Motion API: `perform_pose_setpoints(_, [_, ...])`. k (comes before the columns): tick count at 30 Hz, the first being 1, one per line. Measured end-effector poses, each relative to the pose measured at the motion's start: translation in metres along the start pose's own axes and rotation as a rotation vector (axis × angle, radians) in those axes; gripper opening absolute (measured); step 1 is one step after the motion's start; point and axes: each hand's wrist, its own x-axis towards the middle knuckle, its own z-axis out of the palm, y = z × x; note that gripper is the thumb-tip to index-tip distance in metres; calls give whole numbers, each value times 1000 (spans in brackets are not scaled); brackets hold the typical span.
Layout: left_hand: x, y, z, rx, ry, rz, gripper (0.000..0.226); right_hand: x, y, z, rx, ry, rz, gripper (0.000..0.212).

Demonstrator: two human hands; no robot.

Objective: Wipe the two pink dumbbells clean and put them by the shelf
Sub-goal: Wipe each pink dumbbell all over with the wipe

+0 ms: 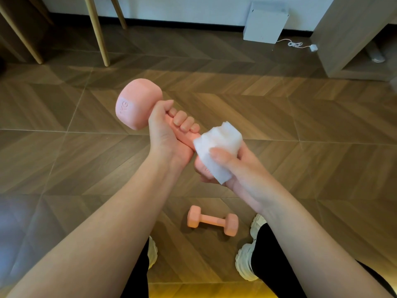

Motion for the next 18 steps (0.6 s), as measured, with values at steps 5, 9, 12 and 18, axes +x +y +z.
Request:
perform_pose_setpoints(5, [-1,-1,-2,26,17,3,35,6,8,7,-93,123,2,71])
perform_pose_setpoints(9, [-1,-1,0,21,3,-10,36,7,3,4,-11,81,10,60])
perform_pose_setpoints(12, [0,3,0,-3,1,-3,38,2,-2,-4,54,-72,-3,59])
perform_pose_setpoints(18, [-4,0,0,46,-16,16,38,6,6,6,-101,65,-14,73])
